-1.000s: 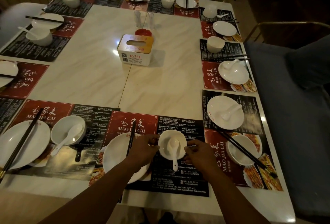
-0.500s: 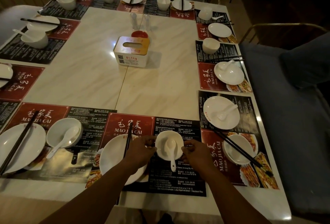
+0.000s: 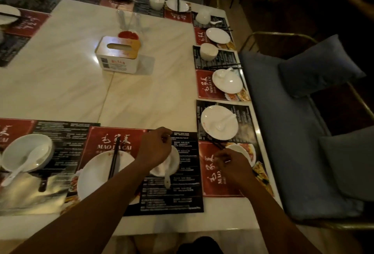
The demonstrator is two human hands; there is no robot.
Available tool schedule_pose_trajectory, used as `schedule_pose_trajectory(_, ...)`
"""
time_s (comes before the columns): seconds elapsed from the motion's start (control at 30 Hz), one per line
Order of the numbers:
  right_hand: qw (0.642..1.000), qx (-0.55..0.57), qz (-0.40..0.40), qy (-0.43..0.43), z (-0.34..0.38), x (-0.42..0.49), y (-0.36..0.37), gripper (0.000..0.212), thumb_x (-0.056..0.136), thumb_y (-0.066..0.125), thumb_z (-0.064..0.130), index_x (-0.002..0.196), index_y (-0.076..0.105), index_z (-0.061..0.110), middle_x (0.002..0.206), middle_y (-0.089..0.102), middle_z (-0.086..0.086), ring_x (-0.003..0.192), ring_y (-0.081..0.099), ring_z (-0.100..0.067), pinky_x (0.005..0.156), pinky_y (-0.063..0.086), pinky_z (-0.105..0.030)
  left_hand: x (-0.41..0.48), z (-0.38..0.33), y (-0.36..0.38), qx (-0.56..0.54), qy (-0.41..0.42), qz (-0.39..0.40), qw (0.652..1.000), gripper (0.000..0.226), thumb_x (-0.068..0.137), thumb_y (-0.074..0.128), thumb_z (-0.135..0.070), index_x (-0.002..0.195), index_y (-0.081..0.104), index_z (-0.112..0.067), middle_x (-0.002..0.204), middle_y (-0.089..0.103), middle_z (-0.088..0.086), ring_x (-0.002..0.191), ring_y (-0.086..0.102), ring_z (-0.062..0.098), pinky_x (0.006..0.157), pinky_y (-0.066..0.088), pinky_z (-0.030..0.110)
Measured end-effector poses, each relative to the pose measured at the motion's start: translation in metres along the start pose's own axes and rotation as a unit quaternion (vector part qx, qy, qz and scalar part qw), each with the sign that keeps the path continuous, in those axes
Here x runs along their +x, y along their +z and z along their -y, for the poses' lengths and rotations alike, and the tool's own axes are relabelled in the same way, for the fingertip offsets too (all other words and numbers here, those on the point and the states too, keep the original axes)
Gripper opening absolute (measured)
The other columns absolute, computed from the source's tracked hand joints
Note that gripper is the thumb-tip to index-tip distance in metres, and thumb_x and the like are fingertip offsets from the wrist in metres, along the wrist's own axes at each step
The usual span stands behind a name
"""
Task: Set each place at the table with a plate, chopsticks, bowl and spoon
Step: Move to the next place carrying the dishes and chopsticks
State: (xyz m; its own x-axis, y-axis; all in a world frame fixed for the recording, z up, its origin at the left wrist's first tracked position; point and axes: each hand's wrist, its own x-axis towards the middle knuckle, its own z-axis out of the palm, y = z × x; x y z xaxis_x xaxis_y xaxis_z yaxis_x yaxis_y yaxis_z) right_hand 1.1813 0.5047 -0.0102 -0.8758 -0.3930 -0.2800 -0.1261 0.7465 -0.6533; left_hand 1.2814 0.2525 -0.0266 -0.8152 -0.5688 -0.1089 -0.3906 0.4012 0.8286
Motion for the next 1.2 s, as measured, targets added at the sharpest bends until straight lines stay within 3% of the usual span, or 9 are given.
schedule_pose_trajectory(0.1, 0.999, 0.042, -0.012, 0.008, -0.015, 0.017, -0.042, 0.008, 0.085, 0.073, 0.024, 0.088, 0.070, 0.031, 0.084, 0.074, 0.004, 0.081, 0.072, -0.016, 0.069, 0.058, -0.031, -0.002, -0.021, 0.024, -0.017, 0.030, 0.022, 0.999, 0.018, 0.091, 0.063, -0.011, 0.102, 0.072, -0.021, 0.083, 0.073, -0.004, 0.063, 0.065, -0.002, 0.058, 0.049, 0.009)
schedule_pose_trajectory(0.2, 0.998, 0.054, -0.032, -0.014, -0.031, 0.050, -0.078, 0.013, 0.089, 0.072, 0.018, 0.086, 0.069, 0.031, 0.082, 0.075, 0.002, 0.075, 0.072, -0.017, 0.067, 0.056, -0.032, 0.003, -0.033, 0.050, -0.002, 0.032, 0.024, 0.999, 0.017, 0.090, 0.065, -0.010, 0.100, 0.073, -0.020, 0.087, 0.074, -0.001, 0.075, 0.069, 0.010, 0.070, 0.056, 0.020)
schedule_pose_trajectory(0.37, 0.998, 0.052, -0.006, -0.035, -0.067, 0.105, -0.123, 0.008, 0.087, 0.073, 0.022, 0.095, 0.072, 0.026, 0.089, 0.072, 0.009, 0.084, 0.069, -0.008, 0.080, 0.057, -0.033, 0.014, -0.062, 0.100, 0.046, -0.037, -0.034, 0.998, 0.017, 0.087, 0.067, -0.015, 0.100, 0.074, -0.023, 0.091, 0.072, -0.010, 0.080, 0.064, 0.003, 0.066, 0.041, 0.000)
schedule_pose_trajectory(0.53, 0.994, -0.033, 0.083, -0.059, -0.107, 0.141, -0.153, 0.007, 0.089, 0.070, 0.026, 0.096, 0.069, 0.027, 0.091, 0.070, 0.009, 0.084, 0.066, -0.007, 0.082, 0.057, -0.032, 0.003, -0.090, 0.148, 0.046, -0.130, -0.083, 0.987, 0.024, 0.080, 0.065, -0.017, 0.099, 0.077, -0.025, 0.091, 0.075, -0.010, 0.081, 0.068, 0.004, 0.077, 0.054, 0.023)
schedule_pose_trajectory(0.73, 0.979, -0.106, 0.155, -0.082, -0.127, 0.175, -0.152, 0.008, 0.092, 0.068, 0.026, 0.099, 0.069, 0.024, 0.096, 0.069, 0.004, 0.088, 0.065, -0.012, 0.082, 0.055, -0.031, -0.024, -0.088, 0.181, 0.016, -0.209, -0.186, 0.960, 0.010, 0.090, 0.067, -0.026, 0.097, 0.074, -0.025, 0.089, 0.070, -0.014, 0.075, 0.060, -0.005, 0.063, 0.040, 0.009)
schedule_pose_trajectory(0.83, 0.966, -0.147, 0.188, -0.105, -0.122, 0.185, -0.142, 0.010, 0.093, 0.066, 0.027, 0.102, 0.069, 0.024, 0.097, 0.069, 0.006, 0.090, 0.065, -0.011, 0.083, 0.055, -0.031, -0.030, -0.076, 0.190, -0.019, -0.239, -0.188, 0.952, 0.013, 0.092, 0.064, -0.018, 0.104, 0.070, -0.021, 0.099, 0.069, -0.009, 0.086, 0.063, 0.004, 0.070, 0.047, 0.016)
schedule_pose_trajectory(0.93, 0.962, -0.151, 0.201, -0.107, -0.114, 0.190, -0.135, 0.009, 0.092, 0.066, 0.028, 0.100, 0.070, 0.026, 0.095, 0.069, 0.009, 0.088, 0.065, -0.007, 0.081, 0.055, -0.028, -0.025, -0.067, 0.196, -0.036, -0.252, -0.187, 0.949, 0.009, 0.092, 0.065, -0.020, 0.099, 0.068, -0.024, 0.097, 0.068, -0.010, 0.086, 0.063, 0.003, 0.079, 0.057, 0.029)
schedule_pose_trajectory(1.07, 0.945, -0.192, 0.221, -0.144, -0.103, 0.202, -0.134, 0.011, 0.093, 0.065, 0.025, 0.102, 0.069, 0.024, 0.094, 0.067, 0.011, 0.087, 0.063, -0.007, 0.079, 0.051, -0.024, -0.013, -0.062, 0.208, -0.039, -0.277, -0.195, 0.940, 0.011, 0.092, 0.066, -0.019, 0.097, 0.070, -0.026, 0.092, 0.066, -0.013, 0.075, 0.059, -0.006, 0.060, 0.043, 0.010)
schedule_pose_trajectory(1.2, 0.937, -0.188, 0.236, -0.178, -0.087, 0.218, -0.133, 0.009, 0.093, 0.065, 0.022, 0.100, 0.069, 0.024, 0.091, 0.068, 0.009, 0.085, 0.065, -0.007, 0.072, 0.051, -0.020, -0.013, -0.063, 0.211, -0.068, -0.312, -0.218, 0.922, 0.017, 0.091, 0.066, -0.020, 0.107, 0.071, -0.023, 0.100, 0.070, -0.008, 0.084, 0.061, 0.000, 0.070, 0.047, 0.018)
